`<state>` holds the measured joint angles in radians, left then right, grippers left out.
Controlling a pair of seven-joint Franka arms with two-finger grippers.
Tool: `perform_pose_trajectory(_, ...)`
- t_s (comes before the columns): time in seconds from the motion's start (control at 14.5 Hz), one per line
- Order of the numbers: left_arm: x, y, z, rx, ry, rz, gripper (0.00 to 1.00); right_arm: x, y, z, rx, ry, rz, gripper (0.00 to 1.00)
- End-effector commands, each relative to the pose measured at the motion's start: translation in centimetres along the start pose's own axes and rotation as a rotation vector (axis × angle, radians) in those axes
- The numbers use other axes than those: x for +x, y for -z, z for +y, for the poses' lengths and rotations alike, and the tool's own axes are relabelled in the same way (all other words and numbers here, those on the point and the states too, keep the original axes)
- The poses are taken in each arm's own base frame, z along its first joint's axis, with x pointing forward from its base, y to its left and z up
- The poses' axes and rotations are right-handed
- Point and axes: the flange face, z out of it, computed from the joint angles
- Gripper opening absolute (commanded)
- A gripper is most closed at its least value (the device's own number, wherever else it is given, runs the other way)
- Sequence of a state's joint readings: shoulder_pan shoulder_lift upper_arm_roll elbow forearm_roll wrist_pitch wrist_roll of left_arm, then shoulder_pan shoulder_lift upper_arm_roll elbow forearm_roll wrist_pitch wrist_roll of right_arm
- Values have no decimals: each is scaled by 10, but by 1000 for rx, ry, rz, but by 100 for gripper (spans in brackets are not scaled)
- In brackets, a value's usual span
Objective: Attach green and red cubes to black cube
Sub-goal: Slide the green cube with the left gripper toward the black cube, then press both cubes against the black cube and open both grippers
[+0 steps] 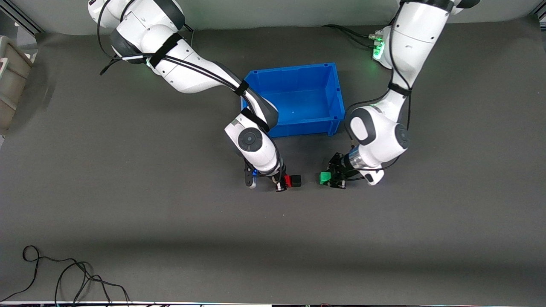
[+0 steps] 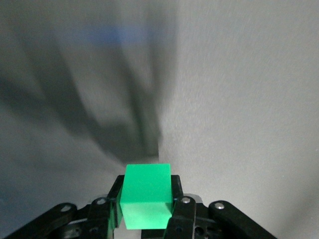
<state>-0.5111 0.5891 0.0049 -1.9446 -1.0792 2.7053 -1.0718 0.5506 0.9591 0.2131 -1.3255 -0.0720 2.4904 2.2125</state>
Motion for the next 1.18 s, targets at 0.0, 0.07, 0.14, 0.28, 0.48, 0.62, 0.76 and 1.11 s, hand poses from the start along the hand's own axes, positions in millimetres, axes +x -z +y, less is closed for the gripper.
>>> perform_pose_trajectory(0.0, -18, -15, 5, -32, 39, 5, 26, 2, -25, 11, -26, -72, 22, 20)
perform_pose_trajectory(0.07, -24, -21, 6, -32, 46, 0, 26, 0, -25, 13, -30, -83, 16, 20)
perform_pose_trajectory(0.14, -30, -28, 7, -31, 51, -4, 26, 1, -26, 13, -33, -92, 15, 21)
perform_pose_trajectory(0.28, -44, -35, 7, -29, 51, -14, 26, 7, -27, 9, -26, -96, 24, 24)
perform_pose_trajectory(0.48, -50, -35, 8, -31, 42, -19, 28, 8, -30, 10, -29, -100, 28, 60)
perform_pose_trajectory(0.62, -54, -38, 7, -29, 34, -19, 42, 9, -29, 9, -27, -92, 29, 91)
perform_pose_trajectory(0.76, -54, -39, 6, -26, 25, -16, 81, 6, -19, 5, -15, -91, 22, 99)
perform_pose_trajectory(1.11, -50, -32, 11, -31, 29, -19, 100, 9, 30, -10, 5, -56, 75, 100)
